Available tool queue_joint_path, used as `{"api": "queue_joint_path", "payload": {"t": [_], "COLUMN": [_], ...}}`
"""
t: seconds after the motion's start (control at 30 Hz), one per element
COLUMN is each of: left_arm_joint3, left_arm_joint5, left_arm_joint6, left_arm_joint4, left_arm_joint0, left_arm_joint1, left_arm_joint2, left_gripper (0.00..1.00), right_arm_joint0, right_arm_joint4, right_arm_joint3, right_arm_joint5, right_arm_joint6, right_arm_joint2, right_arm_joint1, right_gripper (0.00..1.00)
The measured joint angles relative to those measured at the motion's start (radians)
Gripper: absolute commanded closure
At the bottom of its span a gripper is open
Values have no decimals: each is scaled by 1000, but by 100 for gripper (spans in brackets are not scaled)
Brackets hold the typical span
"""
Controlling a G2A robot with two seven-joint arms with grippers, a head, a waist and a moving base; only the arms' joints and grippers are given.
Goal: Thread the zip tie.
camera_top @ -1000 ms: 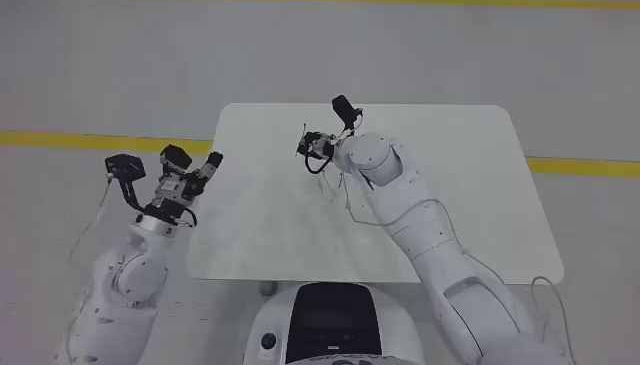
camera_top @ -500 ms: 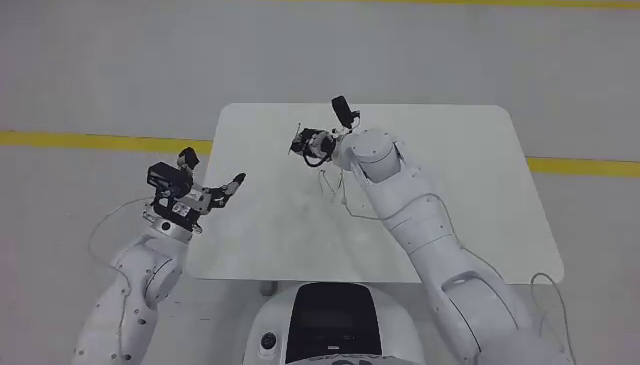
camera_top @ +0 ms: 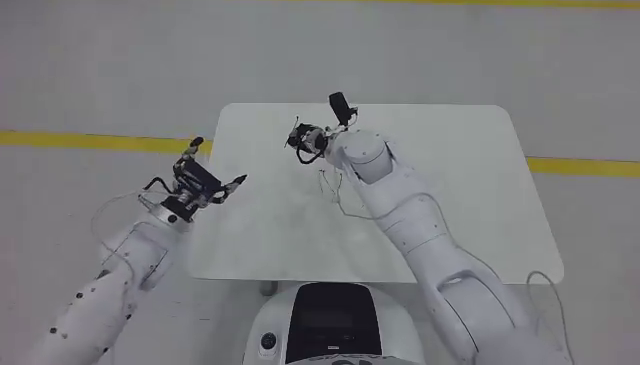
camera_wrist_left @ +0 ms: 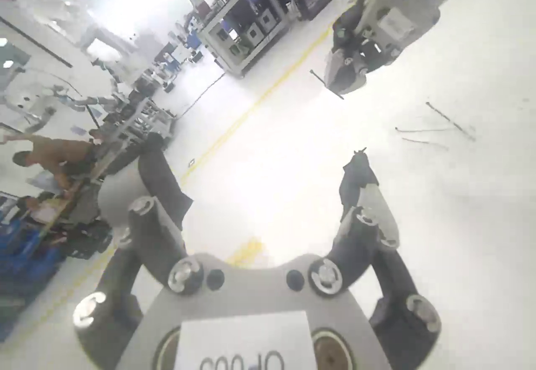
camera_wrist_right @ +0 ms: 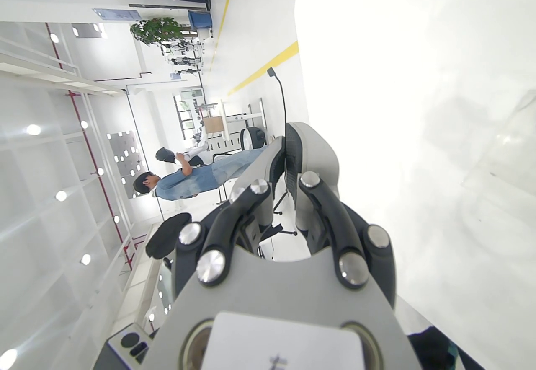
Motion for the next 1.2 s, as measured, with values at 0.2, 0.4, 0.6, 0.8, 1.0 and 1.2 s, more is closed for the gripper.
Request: {"api": "queue_joint_path", "payload": {"t": [0.2, 0.4, 0.6, 0.8, 1.0, 1.2], "left_arm_joint3": [48, 47, 68, 83, 99, 108], "left_arm_joint5": [197, 170, 201, 304, 346, 345], "left_arm_joint6": [42, 41, -6, -40, -98, -129], "left_arm_joint4": [0, 0, 0, 0, 0, 0], "left_arm_joint0": [-128, -119, -207, -378, -591, -652], "left_arm_joint1": [135, 132, 171, 220, 233, 232], "left_arm_joint2": [266, 237, 331, 570, 821, 866], "left_gripper": [0, 0, 0, 0, 0, 0], "right_arm_joint0": [27, 26, -9, -5, 20, 22], "right_arm_joint4": [42, 41, 94, 137, 178, 181], "right_arm_joint3": [42, 40, 4, 15, 60, 62], "right_arm_joint5": [0, 0, 0, 0, 0, 0], "right_arm_joint6": [-9, -10, -63, -84, -102, -101], "right_arm_joint2": [-25, -24, -17, -45, -65, -65], "right_arm_joint1": [-17, -16, -20, -32, -45, -45], "right_gripper": [100, 100, 100, 100, 100, 100]}}
